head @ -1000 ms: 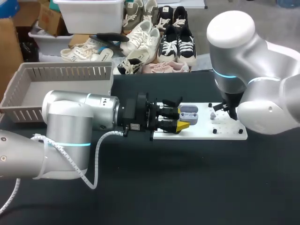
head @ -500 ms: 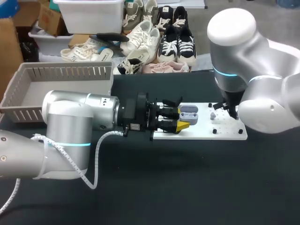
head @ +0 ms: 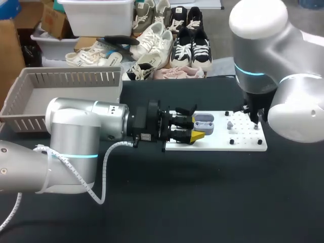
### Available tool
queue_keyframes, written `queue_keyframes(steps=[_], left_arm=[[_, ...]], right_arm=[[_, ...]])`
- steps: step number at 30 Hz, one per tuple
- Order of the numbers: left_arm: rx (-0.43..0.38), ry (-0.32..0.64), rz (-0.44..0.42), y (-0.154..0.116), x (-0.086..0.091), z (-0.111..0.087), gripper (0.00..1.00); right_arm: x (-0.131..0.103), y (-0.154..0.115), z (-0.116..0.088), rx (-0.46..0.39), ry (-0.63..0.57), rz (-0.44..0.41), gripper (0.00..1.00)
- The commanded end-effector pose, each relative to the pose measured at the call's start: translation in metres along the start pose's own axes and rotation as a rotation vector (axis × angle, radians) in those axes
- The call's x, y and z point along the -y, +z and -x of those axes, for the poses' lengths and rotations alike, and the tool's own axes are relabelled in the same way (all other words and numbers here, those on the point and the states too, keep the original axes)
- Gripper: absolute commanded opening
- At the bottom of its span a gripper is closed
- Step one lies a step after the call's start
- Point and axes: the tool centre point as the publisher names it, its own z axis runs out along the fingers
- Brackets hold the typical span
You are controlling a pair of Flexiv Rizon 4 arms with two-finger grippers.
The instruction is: Pick up each earbud case from the left stands, insert the matching earbuds, close the lid, and place the case in the box.
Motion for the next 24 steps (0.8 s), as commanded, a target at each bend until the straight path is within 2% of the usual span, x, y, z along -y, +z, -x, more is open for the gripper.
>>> queue_keyframes(steps=[1, 6, 24], left_arm=[[0.001, 0.001, 0.005, 0.0006, 0.0008, -0.0003, 0.0], [0.001, 0.001, 0.005, 0.0006, 0.0008, -0.0003, 0.0], [0.001, 0.001, 0.005, 0.0006, 0.0008, -0.0003, 0.0]], right_arm=[[0.0046, -0.0128, -0.0136, 0.006, 0.044, 0.034, 0.0], [0.0051, -0.0151, -0.02, -0.005, 0.088, 0.054, 0.0], [0.0051, -0.0166, -0.0214, -0.006, 0.09, 0.056, 0.0]])
